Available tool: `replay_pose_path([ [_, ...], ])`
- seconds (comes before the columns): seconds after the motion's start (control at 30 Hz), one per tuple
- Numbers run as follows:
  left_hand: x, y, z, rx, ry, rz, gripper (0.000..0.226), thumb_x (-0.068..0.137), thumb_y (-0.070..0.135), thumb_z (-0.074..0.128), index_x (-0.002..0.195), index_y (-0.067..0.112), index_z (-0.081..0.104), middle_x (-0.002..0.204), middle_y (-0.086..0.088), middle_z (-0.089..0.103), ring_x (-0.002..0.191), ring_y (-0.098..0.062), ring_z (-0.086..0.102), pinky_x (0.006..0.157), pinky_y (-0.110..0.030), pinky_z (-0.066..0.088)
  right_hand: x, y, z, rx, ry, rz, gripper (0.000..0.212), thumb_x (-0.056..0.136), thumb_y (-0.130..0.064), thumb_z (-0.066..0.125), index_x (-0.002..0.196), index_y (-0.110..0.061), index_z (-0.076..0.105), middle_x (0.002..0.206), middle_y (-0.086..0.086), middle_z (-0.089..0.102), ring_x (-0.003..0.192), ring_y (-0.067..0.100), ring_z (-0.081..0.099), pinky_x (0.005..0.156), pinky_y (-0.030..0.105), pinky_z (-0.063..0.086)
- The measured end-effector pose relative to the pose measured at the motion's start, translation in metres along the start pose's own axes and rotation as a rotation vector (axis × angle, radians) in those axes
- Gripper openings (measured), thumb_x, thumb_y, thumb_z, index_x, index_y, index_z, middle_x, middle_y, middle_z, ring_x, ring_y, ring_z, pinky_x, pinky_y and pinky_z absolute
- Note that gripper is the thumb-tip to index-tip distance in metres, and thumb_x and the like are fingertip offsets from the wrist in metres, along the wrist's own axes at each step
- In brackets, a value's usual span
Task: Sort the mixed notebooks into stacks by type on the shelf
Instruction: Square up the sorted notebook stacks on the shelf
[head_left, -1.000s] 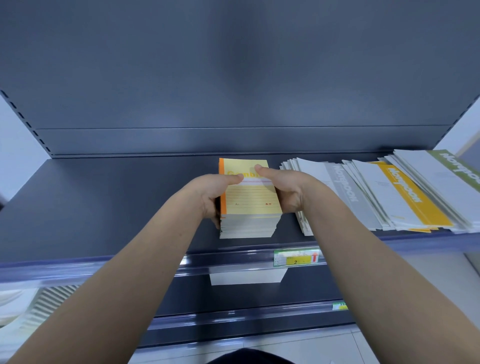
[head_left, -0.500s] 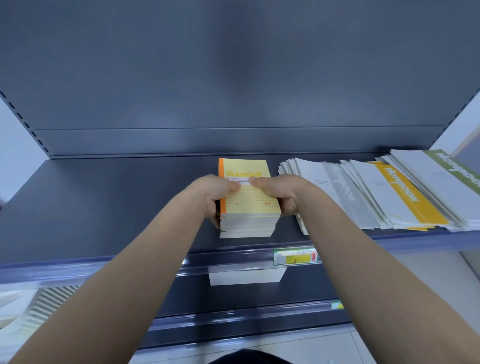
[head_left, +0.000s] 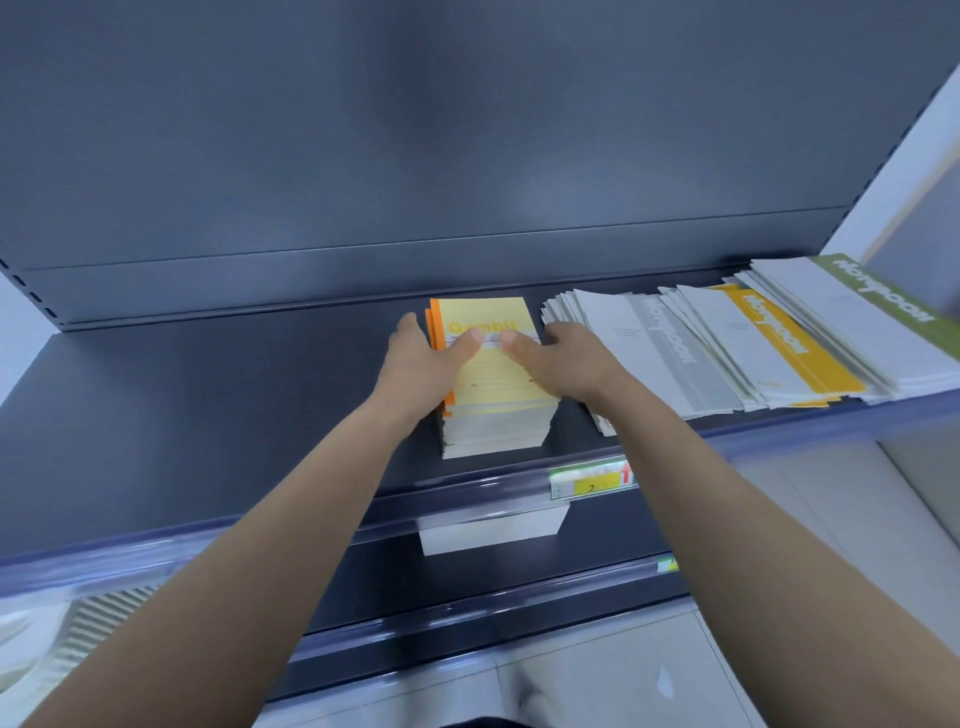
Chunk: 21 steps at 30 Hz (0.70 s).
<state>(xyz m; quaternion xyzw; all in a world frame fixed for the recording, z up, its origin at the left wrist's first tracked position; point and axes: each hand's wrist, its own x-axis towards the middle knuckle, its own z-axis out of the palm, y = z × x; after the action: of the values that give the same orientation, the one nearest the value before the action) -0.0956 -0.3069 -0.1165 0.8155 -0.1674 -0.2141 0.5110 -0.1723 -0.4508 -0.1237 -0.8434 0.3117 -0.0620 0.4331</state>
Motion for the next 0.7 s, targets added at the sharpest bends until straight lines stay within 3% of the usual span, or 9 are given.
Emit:
replay_pose_path([
  [0.1, -0.002, 0.005, -0.002, 0.107, 0.058, 0.123, 0.072, 0.090, 0.041, 0.057, 0.143, 0.006, 0.024, 0.146, -0.007, 0.030, 0.130, -0.020, 0.036, 0.086, -0.023, 0.029, -0.010, -0.006, 0.000, -0.017, 0.048, -0.084, 0.037, 0.084, -0.052, 0.060, 0.074, -0.019, 0.047, 0.074, -0.006, 0.052, 0.071, 0.012, 0.049, 0.059, 0.024, 0.036],
  [0.17, 0.000, 0.006, -0.002, 0.125, 0.020, 0.066, 0.059, 0.092, 0.039, 0.055, 0.136, 0.006, 0.034, 0.139, -0.007, 0.039, 0.122, -0.022, 0.044, 0.084, -0.024, 0.033, -0.012, -0.007, -0.001, -0.042, 0.079, -0.068, 0.040, 0.084, -0.054, 0.059, 0.077, -0.017, 0.045, 0.077, -0.005, 0.049, 0.074, 0.014, 0.046, 0.060, 0.026, 0.034],
  [0.3, 0.006, 0.000, 0.001, 0.018, -0.157, -0.031, 0.027, 0.099, 0.022, 0.043, 0.120, 0.014, 0.058, 0.116, -0.003, 0.063, 0.104, -0.021, 0.060, 0.081, -0.030, 0.047, -0.011, -0.008, 0.005, 0.080, -0.080, 0.022, 0.036, 0.090, -0.047, 0.053, 0.077, -0.013, 0.053, 0.073, -0.001, 0.053, 0.066, 0.015, 0.049, 0.064, 0.026, 0.039],
  [0.37, 0.009, -0.002, 0.004, 0.017, -0.149, -0.069, 0.028, 0.098, 0.017, 0.040, 0.119, 0.015, 0.058, 0.112, -0.003, 0.065, 0.103, -0.025, 0.061, 0.078, -0.030, 0.046, -0.011, -0.010, 0.009, 0.100, -0.114, 0.022, 0.037, 0.093, -0.040, 0.050, 0.084, -0.005, 0.059, 0.073, 0.005, 0.057, 0.066, 0.018, 0.049, 0.066, 0.028, 0.039],
  [0.47, 0.010, -0.002, 0.006, 0.005, -0.118, -0.118, 0.028, 0.090, 0.011, 0.038, 0.107, 0.010, 0.060, 0.096, 0.000, 0.060, 0.081, -0.025, 0.053, 0.069, -0.033, 0.039, -0.008, -0.011, 0.010, 0.096, -0.104, 0.041, 0.044, 0.094, -0.035, 0.050, 0.106, 0.006, 0.060, 0.086, 0.015, 0.067, 0.073, 0.018, 0.051, 0.069, 0.029, 0.040],
  [0.53, 0.012, -0.004, 0.007, 0.001, -0.103, -0.152, 0.026, 0.082, 0.007, 0.037, 0.095, 0.011, 0.059, 0.088, -0.002, 0.051, 0.078, -0.021, 0.042, 0.068, -0.034, 0.032, -0.006, -0.011, 0.008, 0.074, -0.134, 0.029, 0.039, 0.094, -0.033, 0.050, 0.093, 0.004, 0.061, 0.081, 0.012, 0.063, 0.074, 0.018, 0.050, 0.068, 0.028, 0.038],
  [0.6, 0.006, 0.003, 0.008, 0.035, -0.060, -0.180, 0.026, 0.081, 0.009, 0.039, 0.101, 0.008, 0.056, 0.091, -0.006, 0.052, 0.076, -0.021, 0.044, 0.066, -0.032, 0.033, -0.003, -0.010, 0.002, 0.037, -0.143, -0.002, 0.031, 0.095, -0.035, 0.049, 0.081, -0.008, 0.055, 0.081, 0.006, 0.054, 0.078, 0.021, 0.051, 0.070, 0.029, 0.039],
  [0.63, 0.002, 0.010, 0.010, 0.075, -0.018, -0.177, 0.027, 0.085, 0.012, 0.042, 0.109, 0.005, 0.051, 0.099, -0.009, 0.054, 0.079, -0.023, 0.048, 0.065, -0.030, 0.036, -0.003, -0.010, -0.003, -0.006, -0.129, -0.030, 0.030, 0.095, -0.036, 0.047, 0.090, -0.008, 0.056, 0.089, 0.005, 0.053, 0.087, 0.023, 0.053, 0.074, 0.030, 0.040],
  [0.7, -0.007, 0.024, 0.017, 0.197, 0.121, -0.087, 0.042, 0.095, 0.021, 0.045, 0.134, 0.008, 0.033, 0.133, -0.010, 0.043, 0.108, -0.027, 0.051, 0.075, -0.034, 0.043, 0.000, -0.010, -0.018, -0.135, -0.074, -0.110, 0.037, 0.097, -0.037, 0.044, 0.111, -0.004, 0.051, 0.105, 0.007, 0.052, 0.104, 0.026, 0.051, 0.077, 0.030, 0.037],
])
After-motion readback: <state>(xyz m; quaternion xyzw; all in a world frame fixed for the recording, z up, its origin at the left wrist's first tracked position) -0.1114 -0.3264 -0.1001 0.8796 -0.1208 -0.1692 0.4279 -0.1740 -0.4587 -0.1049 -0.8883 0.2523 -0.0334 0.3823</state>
